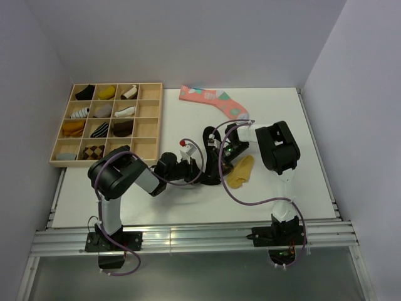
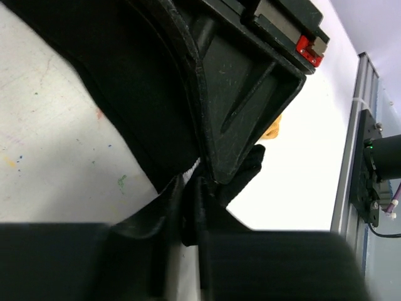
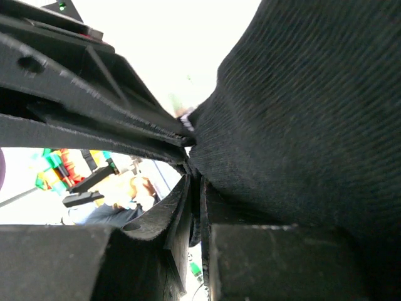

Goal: Roll the socks
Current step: Roll the sock at the center of the board.

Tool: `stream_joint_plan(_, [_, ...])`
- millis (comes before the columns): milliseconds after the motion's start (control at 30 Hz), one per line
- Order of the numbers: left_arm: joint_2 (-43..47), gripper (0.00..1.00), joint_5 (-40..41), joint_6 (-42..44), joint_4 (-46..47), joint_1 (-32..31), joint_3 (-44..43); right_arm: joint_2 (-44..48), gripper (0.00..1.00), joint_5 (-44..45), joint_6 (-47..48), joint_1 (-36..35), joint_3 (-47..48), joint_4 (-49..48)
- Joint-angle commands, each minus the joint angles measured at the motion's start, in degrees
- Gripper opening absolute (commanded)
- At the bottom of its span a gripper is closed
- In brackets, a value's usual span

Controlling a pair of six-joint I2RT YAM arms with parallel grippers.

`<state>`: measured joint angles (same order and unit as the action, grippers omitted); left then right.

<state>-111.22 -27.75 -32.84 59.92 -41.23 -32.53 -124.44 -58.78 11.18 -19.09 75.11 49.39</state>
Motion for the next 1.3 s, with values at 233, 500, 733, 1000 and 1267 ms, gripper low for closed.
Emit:
stream_joint_plan(233, [8.64, 0.0, 15.87, 3.75, -28.26, -3.59, -5.7, 8.6, 0.44, 9.66, -0.9, -0.51, 1.26, -4.65])
stream_joint_plan(500, [11.11, 0.0, 20.45, 4.1, -37.06, -4.47, -7.8, 12.64, 0.53, 13.69, -0.81, -0.68, 2.58, -5.52])
stream_joint_plan(733, [14.8, 0.0, 21.95, 3.84, -42.6, -4.47, -8.51, 11.6, 0.34, 26.43, -3.53, -1.03, 3.8, -9.13])
stream_joint_plan(1000, [17.44, 0.0, 19.76, 3.84, -43.66, -4.65, -8.07, 8.25, 0.32, 35.48, -2.48, -8.06, 7.15, -10.01])
stream_joint_plan(1267, [16.92, 0.0, 17.82, 4.01, -44.98, -4.91, -9.74, 4.21, 0.27, 38.3, -3.18, -11.49, 9.44, -9.75])
